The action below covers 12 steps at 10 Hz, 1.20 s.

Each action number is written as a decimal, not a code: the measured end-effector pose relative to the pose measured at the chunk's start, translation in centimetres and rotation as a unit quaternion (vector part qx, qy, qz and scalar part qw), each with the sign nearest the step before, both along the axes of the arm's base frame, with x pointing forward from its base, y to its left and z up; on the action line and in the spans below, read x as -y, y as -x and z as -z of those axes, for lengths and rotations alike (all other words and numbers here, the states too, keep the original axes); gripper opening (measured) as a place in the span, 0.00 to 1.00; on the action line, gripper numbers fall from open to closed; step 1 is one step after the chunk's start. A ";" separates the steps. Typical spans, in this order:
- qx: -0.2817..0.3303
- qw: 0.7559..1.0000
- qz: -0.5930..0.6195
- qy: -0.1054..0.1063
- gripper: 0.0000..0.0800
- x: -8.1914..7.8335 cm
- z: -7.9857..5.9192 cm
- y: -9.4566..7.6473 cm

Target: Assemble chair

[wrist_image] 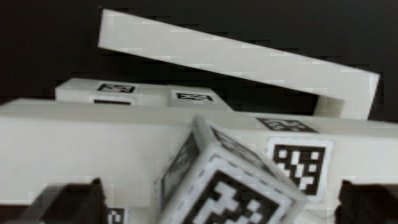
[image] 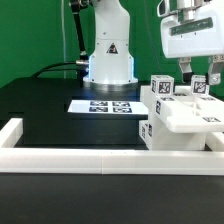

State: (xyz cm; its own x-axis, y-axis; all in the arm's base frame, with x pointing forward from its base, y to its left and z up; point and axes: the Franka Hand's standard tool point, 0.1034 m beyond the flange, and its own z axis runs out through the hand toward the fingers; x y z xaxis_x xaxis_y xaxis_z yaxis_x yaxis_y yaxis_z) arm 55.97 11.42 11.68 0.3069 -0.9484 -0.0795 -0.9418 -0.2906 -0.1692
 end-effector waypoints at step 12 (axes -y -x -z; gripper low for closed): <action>0.014 0.915 -0.393 0.086 0.53 -0.2 0.2 0.0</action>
Offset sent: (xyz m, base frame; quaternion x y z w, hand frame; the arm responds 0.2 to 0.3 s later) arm 0.0059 -0.0008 -0.0019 -0.0088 -0.0010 -0.2535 0.9673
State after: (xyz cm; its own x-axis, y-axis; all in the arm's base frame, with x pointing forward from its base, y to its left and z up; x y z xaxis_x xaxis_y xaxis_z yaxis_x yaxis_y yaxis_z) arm 55.96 11.65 11.48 0.9000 -0.4306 0.0686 -0.4253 -0.9016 -0.0788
